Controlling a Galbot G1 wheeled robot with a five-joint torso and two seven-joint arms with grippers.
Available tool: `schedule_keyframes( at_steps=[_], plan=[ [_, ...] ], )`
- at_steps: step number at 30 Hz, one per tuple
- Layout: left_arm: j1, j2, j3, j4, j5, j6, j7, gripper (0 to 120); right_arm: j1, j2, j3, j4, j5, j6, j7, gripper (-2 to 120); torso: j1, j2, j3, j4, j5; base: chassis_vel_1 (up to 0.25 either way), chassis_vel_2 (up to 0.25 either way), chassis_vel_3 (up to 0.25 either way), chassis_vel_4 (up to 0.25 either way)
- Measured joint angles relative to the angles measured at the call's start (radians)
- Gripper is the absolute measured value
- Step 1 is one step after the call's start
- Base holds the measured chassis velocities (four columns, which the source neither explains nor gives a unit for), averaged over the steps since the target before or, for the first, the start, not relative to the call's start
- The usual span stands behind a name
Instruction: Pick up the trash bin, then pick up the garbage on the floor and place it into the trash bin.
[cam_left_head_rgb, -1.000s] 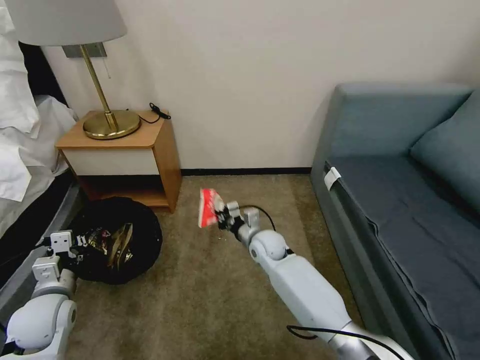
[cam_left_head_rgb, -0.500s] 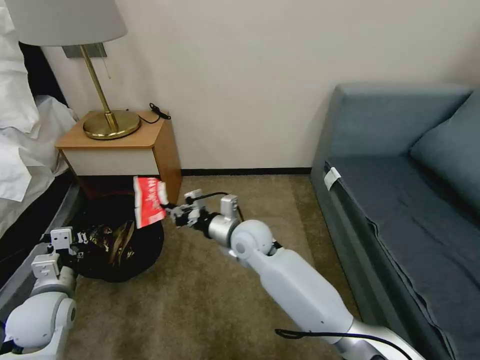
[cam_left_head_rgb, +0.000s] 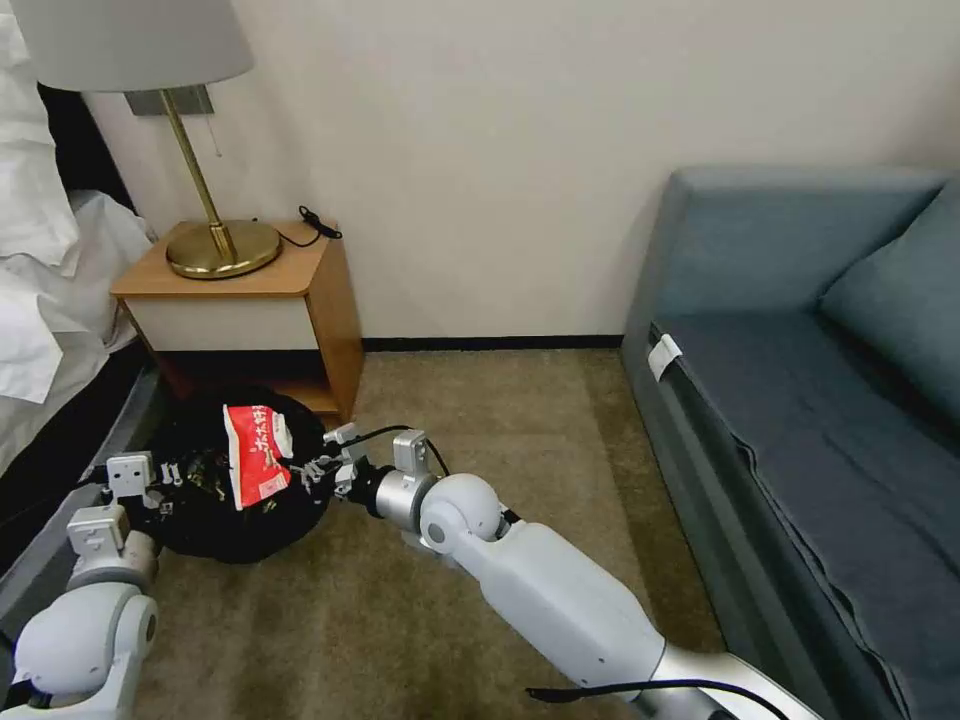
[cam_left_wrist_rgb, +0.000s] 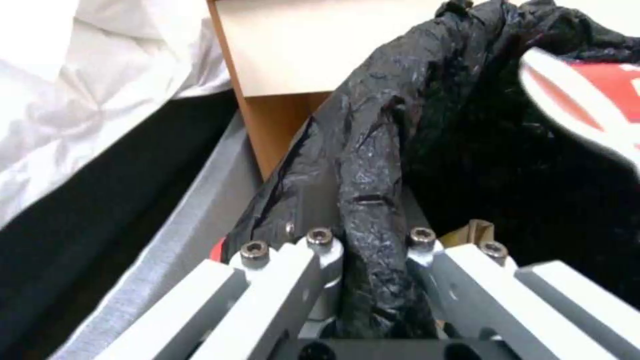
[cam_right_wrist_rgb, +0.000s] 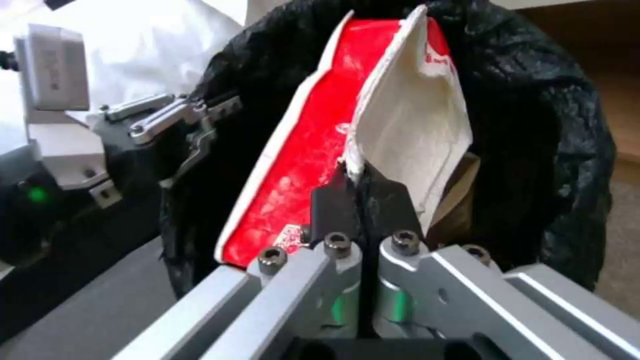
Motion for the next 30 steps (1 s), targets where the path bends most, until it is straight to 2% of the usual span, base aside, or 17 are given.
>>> schedule_keyframes(
  at_steps=[5,8,9,12,13,16,17,19,21,25,27,29,30],
  plan=[
    [0.005,-0.012,0.002,-0.013,0.000,0.006,0.000,4,-0.003,0.010,-0.002,-0.003,-0.023,0.008,-0.001,2,0.000,0.000,0.000,0.0000,0.0001,0.000,0.000,0.000,0.000],
    [0.009,-0.017,-0.001,-0.017,0.000,0.008,-0.001,4,-0.003,0.014,-0.005,-0.003,-0.040,0.014,-0.008,17,0.000,0.000,0.000,0.0001,0.0000,0.000,0.000,0.000,0.000],
    [0.009,-0.017,-0.001,-0.017,0.000,0.008,-0.001,4,-0.003,0.014,-0.005,-0.003,-0.040,0.014,-0.008,17,0.000,0.000,0.000,0.0001,0.0000,0.000,0.000,0.000,0.000],
    [0.011,-0.023,-0.002,-0.018,-0.001,0.008,-0.003,4,-0.004,0.012,-0.009,-0.004,-0.069,0.023,-0.014,30,0.000,0.000,0.000,0.0001,0.0000,0.000,0.000,0.000,0.000],
    [0.011,-0.023,-0.002,-0.018,-0.001,0.008,-0.003,4,-0.004,0.012,-0.009,-0.004,-0.069,0.023,-0.014,30,0.000,0.000,0.000,0.0001,0.0000,0.000,0.000,0.000,0.000],
    [0.012,-0.030,-0.002,-0.018,-0.011,0.009,-0.004,4,-0.010,0.007,-0.006,-0.005,-0.089,0.034,-0.015,45,0.000,0.000,0.000,0.0001,0.0000,0.000,0.000,0.000,0.000],
    [0.012,-0.030,-0.002,-0.018,-0.011,0.009,-0.004,4,-0.010,0.007,-0.006,-0.005,-0.089,0.034,-0.015,45,0.000,0.000,0.000,0.0001,0.0000,0.000,0.000,0.000,0.000],
    [0.011,-0.034,-0.002,-0.018,-0.043,0.018,-0.012,4,-0.019,0.011,0.019,-0.003,-0.097,0.041,-0.015,57,0.000,0.000,0.000,0.0001,0.0001,0.000,0.000,0.000,0.000],
    [0.010,-0.036,-0.002,-0.018,-0.062,0.024,-0.017,4,-0.022,0.015,0.033,-0.001,-0.097,0.042,-0.015,61,0.000,0.000,0.000,0.0001,0.0001,0.000,0.000,0.000,0.000],
    [0.003,-0.056,-0.023,-0.022,-0.192,0.065,-0.058,4,-0.043,0.019,0.129,0.022,-0.094,0.047,-0.014,77,0.000,0.000,0.000,0.0000,0.0002,0.000,0.000,0.000,0.000],
    [0.003,-0.059,-0.028,-0.023,-0.210,0.071,-0.064,4,-0.046,0.017,0.145,0.026,-0.093,0.048,-0.014,80,0.000,0.000,0.000,0.0000,0.0002,0.000,0.000,0.000,0.000],
    [0.003,-0.090,-0.068,-0.024,-0.339,0.107,-0.112,4,-0.060,-0.002,0.234,0.044,-0.084,0.052,-0.014,93,0.000,0.000,0.000,0.0001,0.0002,0.000,0.000,0.000,0.000],
    [0.002,-0.094,-0.075,-0.024,-0.358,0.112,-0.118,4,-0.061,-0.005,0.245,0.045,-0.082,0.053,-0.014,95,0.000,0.000,0.000,0.0000,0.0002,0.000,0.000,0.000,0.000]
  ],
)
